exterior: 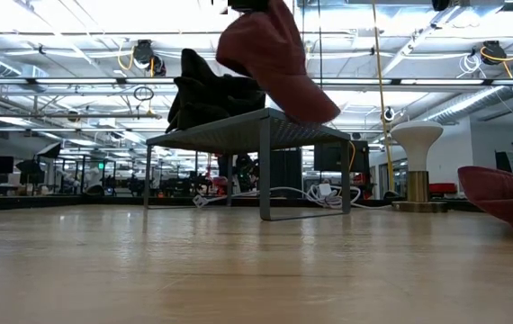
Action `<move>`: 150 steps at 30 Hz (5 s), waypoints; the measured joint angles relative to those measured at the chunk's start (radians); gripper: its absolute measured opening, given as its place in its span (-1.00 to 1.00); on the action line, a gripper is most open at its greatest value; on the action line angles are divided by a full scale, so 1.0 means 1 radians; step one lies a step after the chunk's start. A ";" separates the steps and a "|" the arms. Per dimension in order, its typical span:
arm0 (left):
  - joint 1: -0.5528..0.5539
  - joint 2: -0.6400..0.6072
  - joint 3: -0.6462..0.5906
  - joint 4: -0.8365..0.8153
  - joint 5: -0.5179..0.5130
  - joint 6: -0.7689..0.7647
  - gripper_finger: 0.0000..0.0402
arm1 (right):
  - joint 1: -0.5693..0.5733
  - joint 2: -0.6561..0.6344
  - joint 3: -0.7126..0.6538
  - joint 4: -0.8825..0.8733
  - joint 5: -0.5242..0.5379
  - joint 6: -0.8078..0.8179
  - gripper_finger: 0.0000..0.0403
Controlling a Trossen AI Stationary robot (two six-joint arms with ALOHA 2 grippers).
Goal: Pick & Place hat
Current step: Put the top red cap on the shelf
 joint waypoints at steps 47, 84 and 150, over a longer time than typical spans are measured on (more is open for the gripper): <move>0.116 0.071 0.000 0.013 -0.134 0.563 -0.88 | 0.000 0.047 0.000 0.007 0.105 0.029 -0.43; 0.123 0.071 0.000 -0.057 -0.294 0.620 -0.88 | 0.027 0.578 0.000 -0.137 -0.205 0.038 -0.43; -0.098 0.024 0.001 0.083 -0.911 -0.796 0.24 | 0.073 0.719 0.000 -0.010 -0.106 0.002 -0.43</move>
